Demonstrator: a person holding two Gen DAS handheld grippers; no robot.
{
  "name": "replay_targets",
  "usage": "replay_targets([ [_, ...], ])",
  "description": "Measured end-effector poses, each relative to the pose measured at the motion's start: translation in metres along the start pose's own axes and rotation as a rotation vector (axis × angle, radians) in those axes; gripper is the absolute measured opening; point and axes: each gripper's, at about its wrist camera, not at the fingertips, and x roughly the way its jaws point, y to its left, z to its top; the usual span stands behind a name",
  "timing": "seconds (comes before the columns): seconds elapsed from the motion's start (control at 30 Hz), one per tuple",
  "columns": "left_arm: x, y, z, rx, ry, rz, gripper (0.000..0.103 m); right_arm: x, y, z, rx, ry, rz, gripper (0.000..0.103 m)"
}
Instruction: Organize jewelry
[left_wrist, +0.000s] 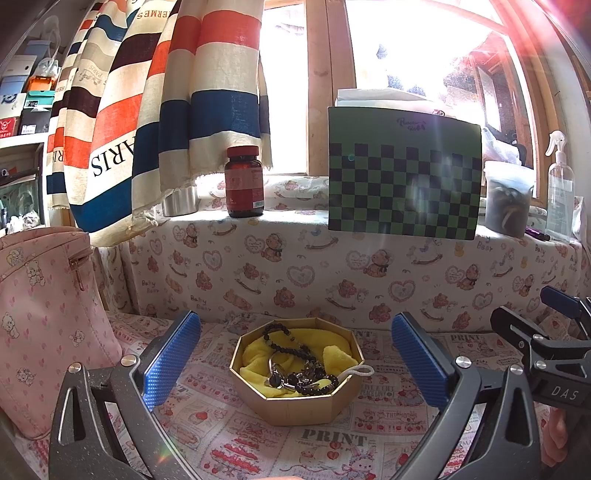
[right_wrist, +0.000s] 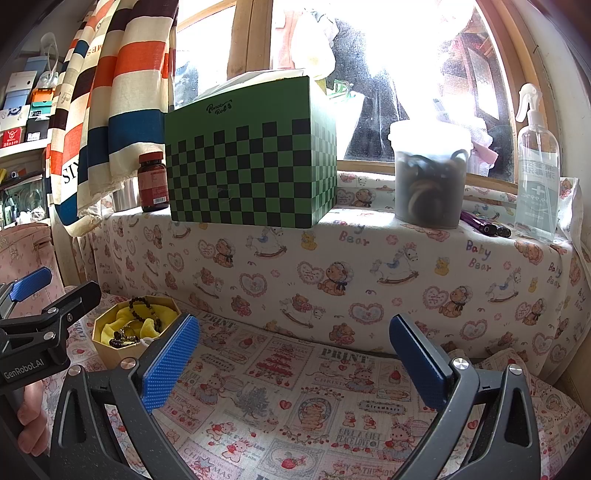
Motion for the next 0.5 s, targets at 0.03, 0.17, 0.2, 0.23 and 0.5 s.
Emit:
replay_targets([
  [0.03, 0.0001, -0.0001, -0.0001, 0.000, 0.001, 0.000, 0.103, 0.0000, 0.0000, 0.0000, 0.000, 0.000, 0.000, 0.103],
  [0.17, 0.0003, 0.0001, -0.0002, 0.001, -0.001, 0.000, 0.103, 0.0000, 0.0000, -0.0001, 0.000, 0.000, 0.000, 0.103],
  [0.2, 0.0004, 0.0001, -0.0002, 0.001, -0.001, -0.001, 0.103, 0.0000, 0.0001, 0.0000, 0.000, 0.001, 0.000, 0.103],
  [0.23, 0.0004, 0.0000, -0.0002, 0.001, -0.001, -0.001, 0.103, 0.0000, 0.0000, 0.0000, 0.000, 0.000, 0.000, 0.103],
  [0.5, 0.0003, -0.0015, 0.0002, 0.005, -0.004, -0.003, 0.103, 0.0000, 0.0001, 0.0002, 0.000, 0.001, 0.000, 0.103],
])
